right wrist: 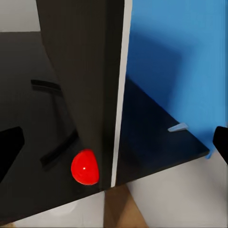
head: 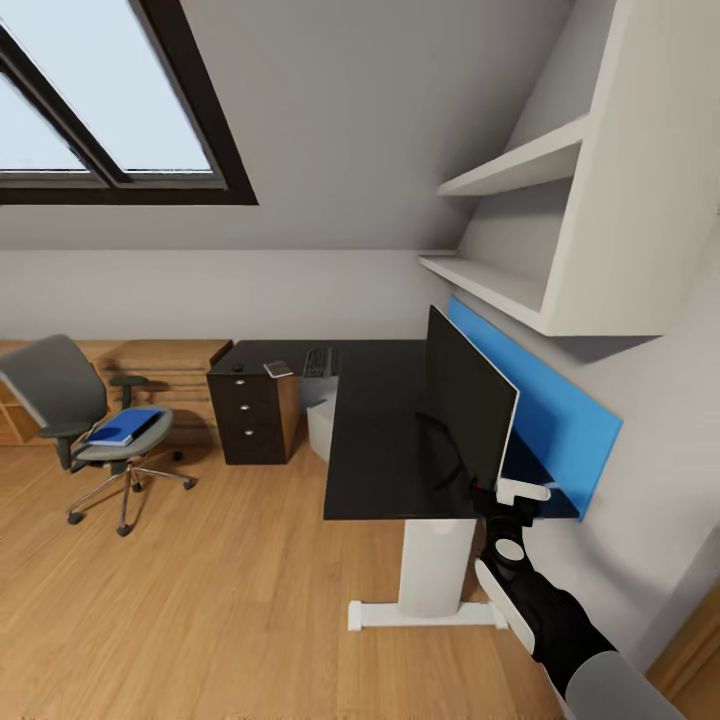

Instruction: In the bedroom, organize the workspace by keeping the computer under the desk, ensuring the monitor is on the desk, placing the keyboard on the desk next to the monitor, placing the mouse on the desk next to the keyboard, moving the folder from the swivel chair onto the desk next to the mouse, stacking the notebook on top of the folder with the pen on top of the notebook, and positioning the swivel chair next to the desk.

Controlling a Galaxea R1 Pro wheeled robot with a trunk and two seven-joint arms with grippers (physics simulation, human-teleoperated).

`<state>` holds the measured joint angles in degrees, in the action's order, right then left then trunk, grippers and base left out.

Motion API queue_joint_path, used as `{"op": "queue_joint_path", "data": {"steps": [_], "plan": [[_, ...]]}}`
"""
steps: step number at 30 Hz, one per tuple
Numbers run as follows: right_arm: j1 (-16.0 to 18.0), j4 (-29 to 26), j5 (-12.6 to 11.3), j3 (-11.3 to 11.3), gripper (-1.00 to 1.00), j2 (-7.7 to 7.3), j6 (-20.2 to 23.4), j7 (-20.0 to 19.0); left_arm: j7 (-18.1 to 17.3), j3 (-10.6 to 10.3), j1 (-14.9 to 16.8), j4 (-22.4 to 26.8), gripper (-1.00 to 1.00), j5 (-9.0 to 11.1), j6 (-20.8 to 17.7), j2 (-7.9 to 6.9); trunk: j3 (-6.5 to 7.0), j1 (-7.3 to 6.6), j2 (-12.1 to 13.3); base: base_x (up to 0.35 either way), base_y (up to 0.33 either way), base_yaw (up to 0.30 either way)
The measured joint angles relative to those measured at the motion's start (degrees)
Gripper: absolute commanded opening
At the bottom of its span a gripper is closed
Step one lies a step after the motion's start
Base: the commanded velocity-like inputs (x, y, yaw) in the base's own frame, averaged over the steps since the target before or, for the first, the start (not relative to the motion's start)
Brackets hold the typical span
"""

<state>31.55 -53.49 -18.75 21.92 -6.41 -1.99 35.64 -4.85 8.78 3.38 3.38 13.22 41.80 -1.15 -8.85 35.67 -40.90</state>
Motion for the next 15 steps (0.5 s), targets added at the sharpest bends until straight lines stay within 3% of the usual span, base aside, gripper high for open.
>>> {"op": "queue_joint_path", "data": {"steps": [15], "plan": [[0.0,0.0,-0.1,0.0,1.0,0.0,-0.1,0.0,0.0,0.0,0.0,0.0,1.0,0.0,0.0,0.02,0.0,-0.02,0.0,-0.015,-0.104,0.0]]}}
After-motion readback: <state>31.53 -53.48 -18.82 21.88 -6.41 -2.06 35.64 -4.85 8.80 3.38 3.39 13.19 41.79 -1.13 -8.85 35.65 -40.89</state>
